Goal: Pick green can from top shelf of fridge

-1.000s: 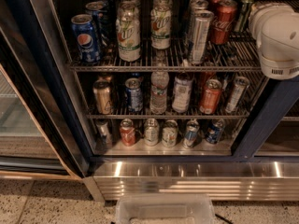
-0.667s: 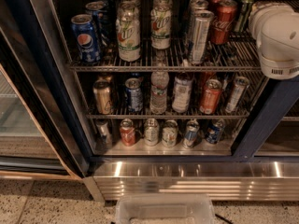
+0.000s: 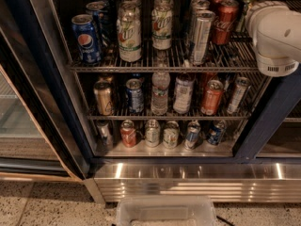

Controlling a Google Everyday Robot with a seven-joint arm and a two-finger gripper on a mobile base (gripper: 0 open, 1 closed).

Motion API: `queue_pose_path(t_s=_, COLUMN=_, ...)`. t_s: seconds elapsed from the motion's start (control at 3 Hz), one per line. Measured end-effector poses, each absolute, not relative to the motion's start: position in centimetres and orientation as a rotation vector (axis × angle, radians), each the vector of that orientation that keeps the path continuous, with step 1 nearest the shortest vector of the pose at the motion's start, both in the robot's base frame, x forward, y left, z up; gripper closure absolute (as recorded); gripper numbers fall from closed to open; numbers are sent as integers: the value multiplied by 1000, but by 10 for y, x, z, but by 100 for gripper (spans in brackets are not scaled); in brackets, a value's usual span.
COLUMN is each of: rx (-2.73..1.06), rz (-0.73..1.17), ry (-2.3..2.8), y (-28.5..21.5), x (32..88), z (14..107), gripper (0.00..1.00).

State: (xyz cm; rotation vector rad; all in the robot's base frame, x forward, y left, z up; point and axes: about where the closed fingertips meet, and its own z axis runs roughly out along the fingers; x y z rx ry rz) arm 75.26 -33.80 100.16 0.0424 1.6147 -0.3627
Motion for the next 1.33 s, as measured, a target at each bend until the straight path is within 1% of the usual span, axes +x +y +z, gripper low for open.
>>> queue_pose_path(t_s=0.33, rx=42, rz=-363, ry=1615, y=-338, x=753, z=1002, gripper=74)
queue_pose_path(t_s=0.67, rx=42, rz=-363, ry=1615, y=-338, x=753, z=1002, gripper=66)
queue_pose_path(t_s=1.0, rx=42, rz=-363, ry=1615, y=-338, x=753, z=1002, gripper=48)
queue_pose_path(t_s=1.33, rx=42, rz=-363, ry=1615, y=-338, x=753, z=1002, gripper=54)
